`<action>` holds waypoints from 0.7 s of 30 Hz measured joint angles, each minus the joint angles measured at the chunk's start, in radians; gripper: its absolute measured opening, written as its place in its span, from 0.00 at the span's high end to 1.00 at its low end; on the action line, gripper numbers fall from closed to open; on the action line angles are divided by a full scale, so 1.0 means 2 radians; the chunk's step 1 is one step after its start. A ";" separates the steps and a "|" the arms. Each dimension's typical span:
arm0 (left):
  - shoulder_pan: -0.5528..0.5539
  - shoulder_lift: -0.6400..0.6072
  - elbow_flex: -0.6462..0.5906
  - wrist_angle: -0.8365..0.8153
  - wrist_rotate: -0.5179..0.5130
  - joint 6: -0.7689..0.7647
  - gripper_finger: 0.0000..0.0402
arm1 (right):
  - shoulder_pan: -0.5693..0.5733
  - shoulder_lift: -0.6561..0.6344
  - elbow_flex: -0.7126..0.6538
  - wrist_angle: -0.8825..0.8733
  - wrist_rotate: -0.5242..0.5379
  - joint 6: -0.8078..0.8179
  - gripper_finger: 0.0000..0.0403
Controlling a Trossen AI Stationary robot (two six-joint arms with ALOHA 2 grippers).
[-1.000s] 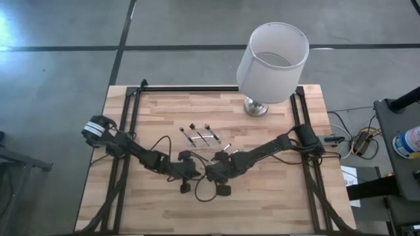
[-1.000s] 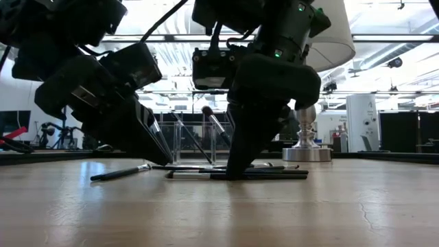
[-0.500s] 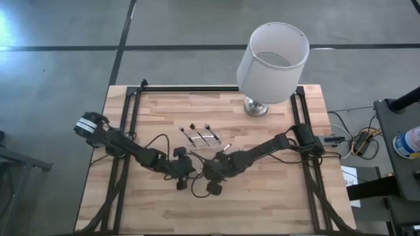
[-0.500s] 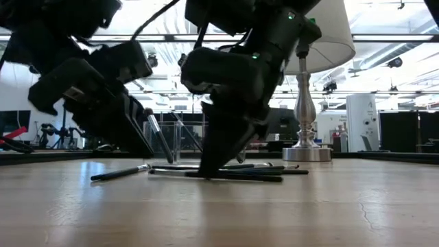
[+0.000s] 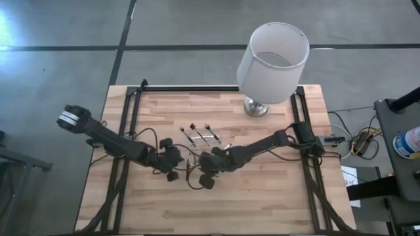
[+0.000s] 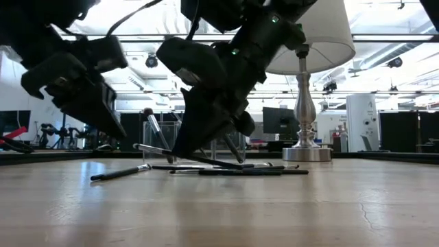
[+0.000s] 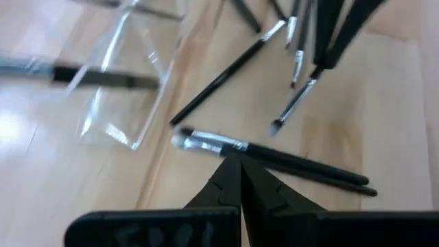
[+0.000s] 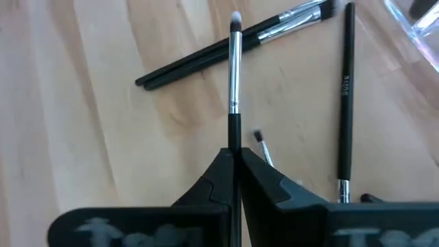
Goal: Put items in baskets/containers
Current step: Put the eyeshadow brush into the transparent organizer
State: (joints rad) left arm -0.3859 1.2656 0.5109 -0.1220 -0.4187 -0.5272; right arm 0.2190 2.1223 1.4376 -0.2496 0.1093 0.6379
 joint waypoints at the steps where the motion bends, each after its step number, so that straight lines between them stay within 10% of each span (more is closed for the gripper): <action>1: 0.000 -0.011 -0.010 0.004 0.000 -0.017 1.00 | 0.000 0.000 0.000 0.000 0.000 -0.001 0.97; 21: -0.006 -0.171 -0.190 0.241 -0.053 -0.365 0.72 | -0.024 -0.003 0.045 -0.002 0.050 0.031 0.97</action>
State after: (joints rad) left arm -0.3970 0.9229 0.1310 0.3592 -0.5241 -1.2570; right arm 0.1715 2.1162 1.5276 -0.2529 0.2097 0.6995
